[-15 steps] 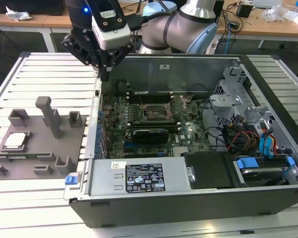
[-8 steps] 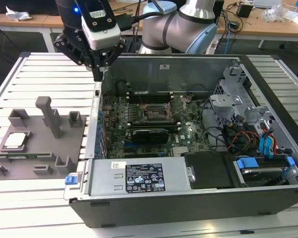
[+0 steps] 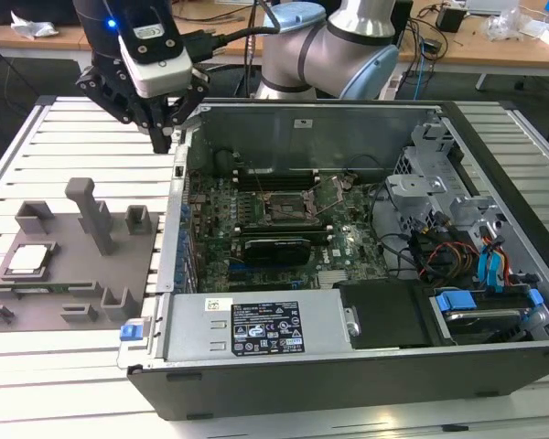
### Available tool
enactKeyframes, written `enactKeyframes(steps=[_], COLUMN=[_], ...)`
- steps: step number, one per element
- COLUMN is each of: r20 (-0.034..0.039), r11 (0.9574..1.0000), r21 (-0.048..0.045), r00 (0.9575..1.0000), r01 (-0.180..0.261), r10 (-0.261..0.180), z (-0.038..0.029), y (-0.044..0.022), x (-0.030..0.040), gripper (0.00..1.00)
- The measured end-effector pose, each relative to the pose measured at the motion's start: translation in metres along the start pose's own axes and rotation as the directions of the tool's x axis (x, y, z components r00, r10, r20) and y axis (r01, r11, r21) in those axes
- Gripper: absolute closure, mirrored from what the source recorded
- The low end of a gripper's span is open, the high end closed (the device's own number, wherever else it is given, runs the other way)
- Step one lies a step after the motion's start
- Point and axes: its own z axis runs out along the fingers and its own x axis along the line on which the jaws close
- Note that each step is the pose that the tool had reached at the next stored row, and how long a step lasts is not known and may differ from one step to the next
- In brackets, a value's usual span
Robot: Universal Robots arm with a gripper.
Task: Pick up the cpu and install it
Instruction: 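Reach for the cpu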
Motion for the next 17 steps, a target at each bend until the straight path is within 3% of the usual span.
enactKeyframes(steps=[5,8,12,17], r20=[0.0001,0.0001,0.0001,0.0003], r11=[1.0,1.0,1.0,1.0], r21=[-0.0001,-0.0001,-0.0001,-0.0001], r00=[1.0,1.0,1.0,1.0], r01=[0.0,0.0,0.0,0.0], r10=[0.0,0.0,0.0,0.0], z=[0.0025,0.004,0.0047,0.006], y=[-0.0011,-0.0022,-0.003,-0.0049], x=[0.0126,0.0263,0.0378,0.0614], gripper=[0.89,0.89,0.89,0.89])
